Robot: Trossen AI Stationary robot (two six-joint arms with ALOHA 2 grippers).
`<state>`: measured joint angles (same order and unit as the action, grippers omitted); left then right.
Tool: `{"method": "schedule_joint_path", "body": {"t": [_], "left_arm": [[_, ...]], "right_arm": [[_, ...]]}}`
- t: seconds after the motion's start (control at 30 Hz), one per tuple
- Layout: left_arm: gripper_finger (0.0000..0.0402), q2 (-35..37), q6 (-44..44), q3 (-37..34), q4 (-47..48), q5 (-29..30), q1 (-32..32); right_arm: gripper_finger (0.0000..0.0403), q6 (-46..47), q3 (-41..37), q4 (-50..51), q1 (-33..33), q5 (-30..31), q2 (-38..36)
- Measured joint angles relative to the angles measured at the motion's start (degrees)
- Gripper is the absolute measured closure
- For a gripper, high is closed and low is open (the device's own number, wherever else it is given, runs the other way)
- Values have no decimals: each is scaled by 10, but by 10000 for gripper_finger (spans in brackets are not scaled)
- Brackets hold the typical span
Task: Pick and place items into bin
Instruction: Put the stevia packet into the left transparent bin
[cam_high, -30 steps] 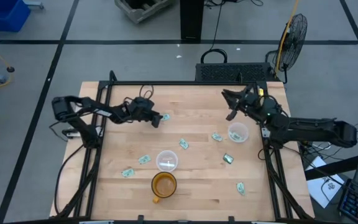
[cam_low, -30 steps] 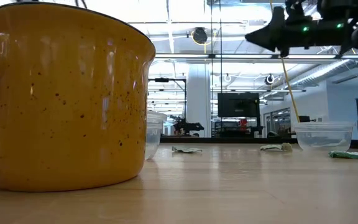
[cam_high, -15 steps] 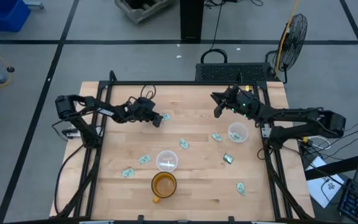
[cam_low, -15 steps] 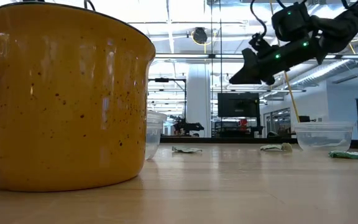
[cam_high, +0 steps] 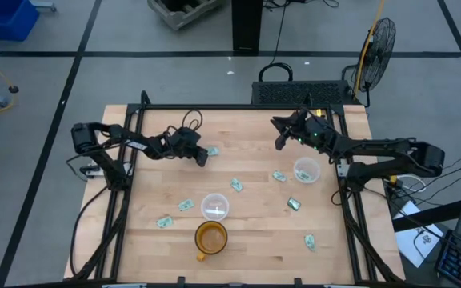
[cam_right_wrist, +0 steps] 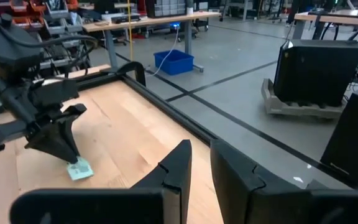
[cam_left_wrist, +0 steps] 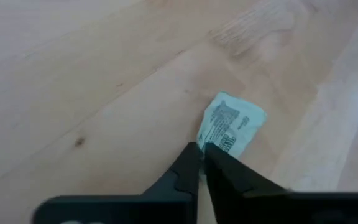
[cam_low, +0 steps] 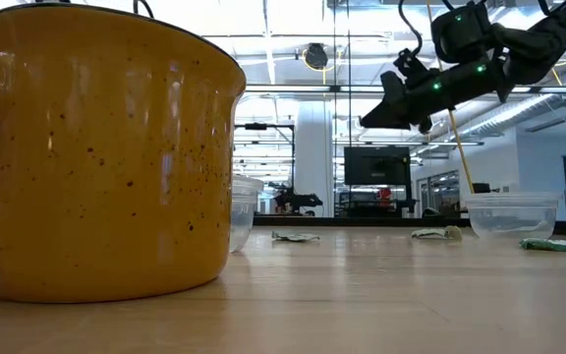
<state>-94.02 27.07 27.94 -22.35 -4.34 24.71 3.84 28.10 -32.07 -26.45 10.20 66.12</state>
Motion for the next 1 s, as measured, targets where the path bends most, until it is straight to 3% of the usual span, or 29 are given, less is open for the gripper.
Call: {"method": "schedule_joint_path", "body": {"t": [0.23, 0.43, 0.7, 0.87, 1.0], "left_arm": [[384, 3, -4, -1, -27, -57, -10], [391, 93, -81, -2, -36, -94, -61], [394, 268, -196, -1, 99, -34, -187], [384, 281, -155, -1, 170, 11, -270], [392, 255, -150, -1, 164, 29, -324]], "right_arm": [[351, -4, 0, 1, -1, 0, 0], [351, -4, 0, 6, -1, 0, 0], [351, -4, 0, 7, -1, 0, 0], [351, -4, 0, 6, -1, 1, 0], [351, -4, 0, 0, -1, 1, 0]]}}
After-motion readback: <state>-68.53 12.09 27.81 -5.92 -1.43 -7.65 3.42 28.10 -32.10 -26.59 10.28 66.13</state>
